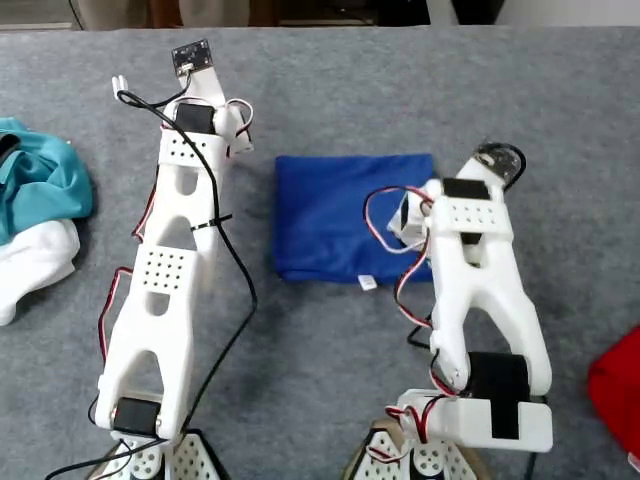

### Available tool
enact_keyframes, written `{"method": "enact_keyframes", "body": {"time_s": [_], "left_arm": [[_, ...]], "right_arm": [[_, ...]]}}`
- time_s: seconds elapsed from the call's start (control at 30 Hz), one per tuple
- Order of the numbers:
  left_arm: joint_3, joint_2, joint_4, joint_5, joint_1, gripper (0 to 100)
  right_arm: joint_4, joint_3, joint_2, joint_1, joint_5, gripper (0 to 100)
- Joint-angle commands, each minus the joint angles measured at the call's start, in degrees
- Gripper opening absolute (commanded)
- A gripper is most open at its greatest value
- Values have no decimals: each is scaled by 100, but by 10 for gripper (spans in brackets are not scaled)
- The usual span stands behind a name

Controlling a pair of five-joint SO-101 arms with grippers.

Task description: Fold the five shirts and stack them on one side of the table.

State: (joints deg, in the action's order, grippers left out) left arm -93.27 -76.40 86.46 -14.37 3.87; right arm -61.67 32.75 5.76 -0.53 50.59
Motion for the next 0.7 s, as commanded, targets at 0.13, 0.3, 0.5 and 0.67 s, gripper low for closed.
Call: {"method": "enact_keyframes", "body": {"time_s": [0.13, 0.3, 0.5, 0.67], "left_arm": [[-264, 75, -193, 44, 9, 20], [-264, 75, -202, 44, 9, 20], [-264, 75, -202, 53, 9, 20], [-255, 75, -281, 53, 9, 20]], "right_arm": [[1486, 198, 286, -242, 1248, 400], [1538, 321, 286, -409, 1987, 378], [1116, 391, 338, -127, 2013, 376], [800, 233, 338, 84, 2040, 376]]}}
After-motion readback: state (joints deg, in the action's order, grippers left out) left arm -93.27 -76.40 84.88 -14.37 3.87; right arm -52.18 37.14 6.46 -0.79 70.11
